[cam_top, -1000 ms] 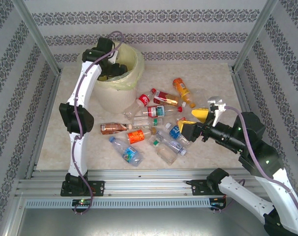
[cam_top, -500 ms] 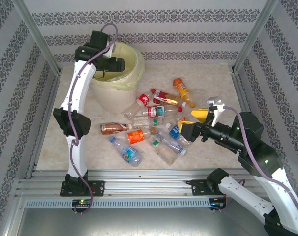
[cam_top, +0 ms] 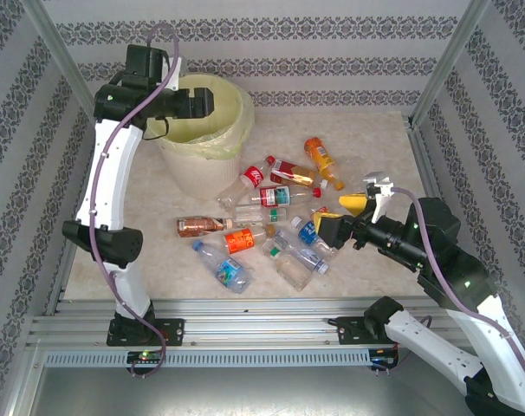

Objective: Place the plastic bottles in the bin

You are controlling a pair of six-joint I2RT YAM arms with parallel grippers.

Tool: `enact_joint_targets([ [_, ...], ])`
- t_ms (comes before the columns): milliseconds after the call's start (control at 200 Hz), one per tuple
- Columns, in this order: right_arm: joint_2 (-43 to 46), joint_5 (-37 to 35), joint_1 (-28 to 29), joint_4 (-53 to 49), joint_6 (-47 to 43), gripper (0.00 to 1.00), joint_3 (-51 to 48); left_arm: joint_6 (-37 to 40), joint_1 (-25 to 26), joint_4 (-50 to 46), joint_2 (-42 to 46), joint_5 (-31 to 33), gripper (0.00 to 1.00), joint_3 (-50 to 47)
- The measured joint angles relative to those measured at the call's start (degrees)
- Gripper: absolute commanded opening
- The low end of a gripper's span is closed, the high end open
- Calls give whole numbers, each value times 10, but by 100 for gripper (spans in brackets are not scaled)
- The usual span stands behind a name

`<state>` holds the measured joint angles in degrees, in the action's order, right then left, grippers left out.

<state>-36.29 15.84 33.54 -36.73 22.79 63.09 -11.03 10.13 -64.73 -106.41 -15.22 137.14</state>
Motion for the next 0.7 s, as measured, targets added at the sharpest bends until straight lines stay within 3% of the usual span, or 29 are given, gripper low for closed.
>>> enact_joint_targets([
  [335, -28, -61, 0, -60, 12, 97, 0, 17, 53, 48, 168, -92, 100, -239],
  [699, -48, -96, 0, -131, 31, 82, -26, 13, 174, 153, 322, -147, 100, -494],
])
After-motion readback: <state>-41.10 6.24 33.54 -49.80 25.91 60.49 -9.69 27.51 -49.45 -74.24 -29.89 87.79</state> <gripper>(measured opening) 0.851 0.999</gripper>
